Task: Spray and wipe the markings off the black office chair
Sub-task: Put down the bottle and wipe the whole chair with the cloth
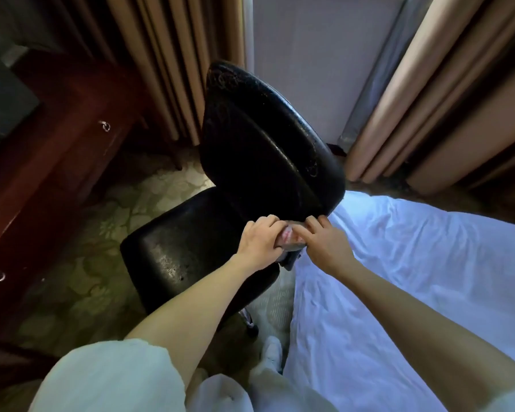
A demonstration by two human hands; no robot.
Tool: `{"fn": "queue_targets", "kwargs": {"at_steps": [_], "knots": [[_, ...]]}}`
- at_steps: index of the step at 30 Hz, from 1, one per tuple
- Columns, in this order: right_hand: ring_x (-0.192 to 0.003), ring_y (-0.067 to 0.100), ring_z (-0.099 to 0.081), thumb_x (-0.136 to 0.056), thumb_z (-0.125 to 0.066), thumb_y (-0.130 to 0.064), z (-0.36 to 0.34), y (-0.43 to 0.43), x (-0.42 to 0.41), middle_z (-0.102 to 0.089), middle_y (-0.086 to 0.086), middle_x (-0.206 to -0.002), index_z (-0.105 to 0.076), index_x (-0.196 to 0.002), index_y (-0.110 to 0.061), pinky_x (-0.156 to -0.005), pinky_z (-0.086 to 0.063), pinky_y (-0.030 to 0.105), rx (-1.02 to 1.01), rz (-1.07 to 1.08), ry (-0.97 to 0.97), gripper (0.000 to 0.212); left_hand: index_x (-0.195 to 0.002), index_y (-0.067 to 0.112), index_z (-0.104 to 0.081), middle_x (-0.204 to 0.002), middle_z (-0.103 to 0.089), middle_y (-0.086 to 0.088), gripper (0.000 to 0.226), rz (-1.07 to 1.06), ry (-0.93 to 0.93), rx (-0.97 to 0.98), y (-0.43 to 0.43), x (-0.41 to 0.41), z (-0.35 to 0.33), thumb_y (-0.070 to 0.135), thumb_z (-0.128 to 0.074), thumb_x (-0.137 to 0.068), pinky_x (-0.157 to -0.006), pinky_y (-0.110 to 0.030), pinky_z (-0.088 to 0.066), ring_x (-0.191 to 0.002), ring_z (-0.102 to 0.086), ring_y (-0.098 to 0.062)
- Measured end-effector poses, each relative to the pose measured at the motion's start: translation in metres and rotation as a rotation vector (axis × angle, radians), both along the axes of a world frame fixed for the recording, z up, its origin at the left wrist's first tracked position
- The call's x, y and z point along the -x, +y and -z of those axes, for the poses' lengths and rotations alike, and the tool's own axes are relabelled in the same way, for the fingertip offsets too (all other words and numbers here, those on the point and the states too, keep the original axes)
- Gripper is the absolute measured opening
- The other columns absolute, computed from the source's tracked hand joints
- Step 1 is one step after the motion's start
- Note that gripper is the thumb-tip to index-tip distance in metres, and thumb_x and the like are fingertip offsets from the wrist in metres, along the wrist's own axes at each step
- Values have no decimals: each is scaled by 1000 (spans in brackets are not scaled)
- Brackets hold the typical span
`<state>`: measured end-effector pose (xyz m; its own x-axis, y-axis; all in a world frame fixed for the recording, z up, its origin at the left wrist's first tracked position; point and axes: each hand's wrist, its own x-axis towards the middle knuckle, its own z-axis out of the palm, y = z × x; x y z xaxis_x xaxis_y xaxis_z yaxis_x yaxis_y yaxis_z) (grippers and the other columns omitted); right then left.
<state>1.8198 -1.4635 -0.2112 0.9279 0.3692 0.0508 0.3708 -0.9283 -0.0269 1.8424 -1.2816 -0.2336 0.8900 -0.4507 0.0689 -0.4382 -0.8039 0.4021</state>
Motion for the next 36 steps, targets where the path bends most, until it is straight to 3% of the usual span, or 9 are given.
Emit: {"fn": "queue_targets", "kwargs": {"at_steps": [4,7,9,12,14,18,23,30,36], "knots": [[-72,30,-54,-58,-74,1,2,-9,-42,-56,8,-85,-56,-111,-23,-40,-26,23,-42,-17,-30,61,-116,19,-62,-112,-59,2,47,-32,-59,-47,-9,-39,-9,24,-70,-70,-81,-36,-43,-102,-56,-20],[-70,29,-54,-68,-58,-4,5,-16,-74,-57,6,-83,-68,-107,-20,-45,-24,23,-35,-60,-111,43,-113,17,-64,-108,-61,0,45,-54,-104,-83,-14,-67,-7,23,-72,-69,-77,-37,-45,-96,-58,-22],[-68,28,-53,-73,-38,-10,9,-19,-97,-57,5,-83,-70,-107,-21,-47,-23,24,-49,-90,-163,48,-106,16,-66,-101,-63,0,40,-89,-141,-75,-17,-86,-3,21,-73,-66,-71,-37,-47,-89,-61,-23],[-70,30,-53,-75,-32,-10,17,-21,-132,-59,5,-86,-69,-110,-22,-48,-30,27,-58,-113,-220,53,-99,15,-68,-95,-64,-1,33,-149,-202,-61,-21,-114,4,21,-74,-67,-66,-37,-47,-82,-62,-23],[-73,29,-53,-76,-32,-11,20,-19,-154,-59,5,-88,-69,-110,-23,-48,-35,29,-49,-114,-245,51,-98,15,-68,-95,-65,-1,30,-194,-237,-54,-21,-132,8,23,-74,-69,-66,-37,-48,-81,-62,-23],[-75,28,-52,-78,-38,-11,18,-6,-197,-59,4,-90,-68,-109,-24,-51,-32,28,-23,-122,-280,45,-96,14,-69,-91,-66,-1,25,-270,-309,-66,-14,-165,12,23,-75,-73,-63,-35,-48,-76,-63,-22],[-78,31,-52,-66,-72,-3,17,26,-241,-57,8,-92,-65,-107,-20,-51,-30,29,-51,-94,-240,45,-81,15,-67,-78,-62,-1,12,-357,-368,-147,5,-205,11,19,-77,-75,-58,-32,-42,-65,-60,-21],[-81,34,-52,-64,-78,-3,27,81,-239,-57,11,-97,-62,-107,-17,-51,-32,31,-105,-138,-186,48,-84,14,-68,-81,-62,-1,14,-406,-307,-194,58,-197,13,16,-77,-74,-60,-34,-44,-69,-60,-22],[-85,32,-50,-68,-76,-6,35,129,-209,-56,11,-101,-60,-112,-19,-49,-32,29,-97,-185,-101,49,-100,13,-66,-96,-62,-5,21,-409,-234,-202,110,-160,18,16,-68,-80,-73,-38,-43,-86,-60,-26]]}}
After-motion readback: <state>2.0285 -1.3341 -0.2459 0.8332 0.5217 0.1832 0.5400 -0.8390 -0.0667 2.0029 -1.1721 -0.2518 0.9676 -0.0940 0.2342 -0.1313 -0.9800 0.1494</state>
